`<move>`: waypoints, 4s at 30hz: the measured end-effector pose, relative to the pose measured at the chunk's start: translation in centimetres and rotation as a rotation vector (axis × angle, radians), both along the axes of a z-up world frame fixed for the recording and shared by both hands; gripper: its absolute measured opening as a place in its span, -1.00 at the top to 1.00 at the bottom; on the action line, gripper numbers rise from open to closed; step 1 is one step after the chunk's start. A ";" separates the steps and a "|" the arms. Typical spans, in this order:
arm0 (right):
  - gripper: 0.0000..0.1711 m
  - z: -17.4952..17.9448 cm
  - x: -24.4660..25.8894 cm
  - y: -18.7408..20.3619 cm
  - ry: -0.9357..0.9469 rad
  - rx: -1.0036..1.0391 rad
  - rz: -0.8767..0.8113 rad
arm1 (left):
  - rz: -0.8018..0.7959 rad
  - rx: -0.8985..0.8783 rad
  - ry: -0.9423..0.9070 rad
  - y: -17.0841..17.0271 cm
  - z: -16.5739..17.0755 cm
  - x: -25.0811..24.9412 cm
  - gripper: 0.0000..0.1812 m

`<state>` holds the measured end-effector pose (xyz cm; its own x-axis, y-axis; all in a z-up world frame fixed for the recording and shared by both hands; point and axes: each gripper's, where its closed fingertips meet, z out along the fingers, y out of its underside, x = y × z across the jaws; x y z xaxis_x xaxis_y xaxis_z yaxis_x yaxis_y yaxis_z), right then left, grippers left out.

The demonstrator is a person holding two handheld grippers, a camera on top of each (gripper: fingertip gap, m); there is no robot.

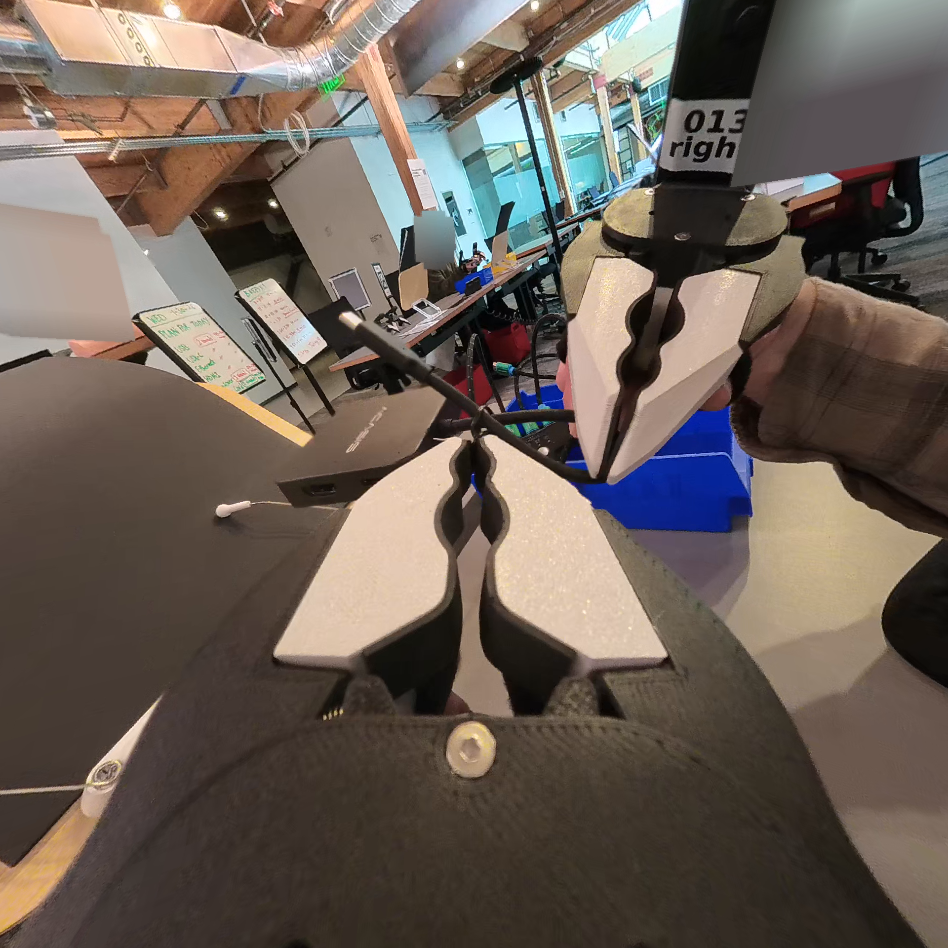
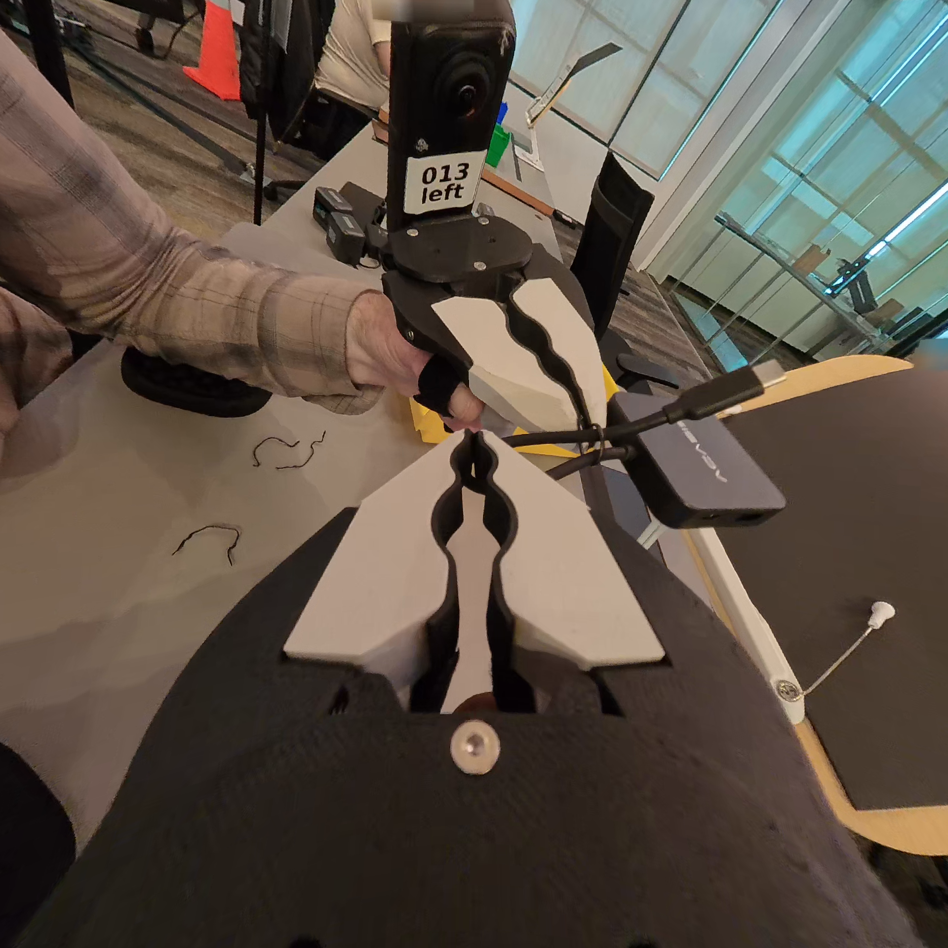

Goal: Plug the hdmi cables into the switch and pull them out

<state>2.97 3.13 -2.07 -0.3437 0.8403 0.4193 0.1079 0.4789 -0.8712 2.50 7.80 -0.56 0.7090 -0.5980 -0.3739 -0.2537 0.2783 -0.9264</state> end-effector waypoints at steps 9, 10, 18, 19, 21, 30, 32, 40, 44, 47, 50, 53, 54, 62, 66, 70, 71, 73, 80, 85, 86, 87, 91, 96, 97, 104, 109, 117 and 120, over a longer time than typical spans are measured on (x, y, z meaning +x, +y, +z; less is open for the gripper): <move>1.00 0.0 -0.1 0.2 -0.016 -0.051 -0.003 | 0.007 0.022 -0.016 -0.1 0.5 -0.1 0.99; 1.00 -0.3 -0.2 0.4 -0.027 -0.052 -0.014 | 0.002 0.025 -0.021 -0.2 0.5 -0.1 0.99; 1.00 -2.1 -0.8 2.1 -0.094 -0.057 -0.085 | -0.028 0.015 -0.059 -0.6 1.1 -0.2 0.99; 1.00 -2.1 -1.0 2.4 -0.090 -0.061 -0.097 | -0.023 0.015 -0.054 -0.5 1.1 -0.3 0.99; 1.00 -2.1 -1.2 2.5 -0.085 -0.069 -0.099 | -0.031 0.010 -0.050 -0.6 1.0 -0.4 0.99; 1.00 -2.5 -1.6 3.5 -0.088 -0.065 -0.147 | -0.066 0.000 -0.001 -0.9 0.4 0.3 0.99; 1.00 -2.6 -1.7 3.7 -0.090 -0.062 -0.157 | -0.079 0.001 0.021 -1.1 0.2 0.6 0.98; 1.00 -2.8 -1.8 3.7 -0.097 -0.061 -0.160 | -0.090 -0.001 0.039 -1.2 -0.1 0.6 0.98; 1.00 -3.1 -1.6 3.4 -0.117 -0.077 -0.139 | -0.079 -0.004 0.033 -1.0 -0.1 0.2 0.98; 0.97 -3.6 -1.4 3.1 -0.145 -0.093 -0.119 | -0.075 -0.002 0.022 -1.0 0.1 -0.1 0.98; 0.96 -3.8 -1.1 3.1 -0.163 -0.108 -0.110 | -0.071 -0.003 0.012 -1.0 0.3 -0.2 0.98; 0.92 -3.9 -0.9 3.2 -0.173 -0.106 -0.116 | -0.065 -0.005 0.018 -0.9 0.2 -0.4 0.99; 0.93 -3.9 -0.9 3.2 -0.174 -0.107 -0.117 | -0.069 -0.008 0.012 -0.9 0.2 -0.3 0.99; 0.90 -3.7 -0.9 3.3 -0.173 -0.135 -0.127 | -0.084 -0.013 -0.003 -1.0 0.3 -0.3 0.99; 0.93 -3.7 -1.4 3.9 -0.164 -0.134 -0.165 | -0.120 -0.024 0.013 -1.4 0.0 0.4 0.98; 1.00 -3.5 -1.8 4.6 -0.128 -0.092 -0.199 | -0.147 -0.041 -0.011 -1.5 0.0 0.4 0.98; 1.00 -3.2 -1.9 4.8 -0.104 -0.064 -0.207 | -0.151 -0.040 -0.021 -1.5 0.1 0.3 0.98; 1.00 -2.9 -2.3 5.1 -0.070 -0.016 -0.226 | -0.160 -0.049 -0.034 -1.5 0.1 0.2 0.99; 1.00 -2.4 -2.8 5.7 -0.022 0.022 -0.268 | -0.195 -0.069 -0.055 -1.8 0.1 0.3 0.99; 1.00 -2.3 -3.1 5.9 -0.014 0.010 -0.282 | -0.218 -0.078 -0.041 -2.0 -0.1 0.5 0.99; 1.00 -2.1 -3.1 6.0 -0.004 0.003 -0.285 | -0.235 -0.082 -0.026 -2.2 -0.4 0.8 0.99; 1.00 -1.9 -3.2 6.1 0.012 -0.003 -0.292 | -0.247 -0.087 -0.001 -2.4 -0.7 1.2 0.99; 1.00 -1.7 -3.4 5.9 0.026 -0.022 -0.278 | -0.255 -0.092 0.122 -2.6 -2.6 2.5 0.99; 1.00 -0.4 -3.2 4.5 0.088 -0.103 -0.189 | -0.245 -0.083 0.230 -2.7 -4.0 3.2 0.99; 1.00 -0.3 -3.2 4.4 0.091 -0.111 -0.177 | -0.227 -0.081 0.263 -2.5 -4.4 3.2 0.99; 1.00 0.9 -2.0 1.5 0.120 -0.210 0.009 | -0.149 -0.098 0.359 -1.5 -5.8 2.6 0.99; 1.00 -0.4 -0.9 -0.4 0.015 -0.186 0.104 | -0.092 -0.095 0.365 -0.8 -5.7 1.8 0.98; 1.00 -4.8 0.8 -1.2 -0.259 -0.068 0.096 | 0.015 -0.069 0.363 0.3 -5.1 1.3 0.99; 1.00 -6.0 0.7 -0.1 -0.317 -0.050 0.036 | 0.051 -0.035 0.362 0.5 -4.7 1.3 0.99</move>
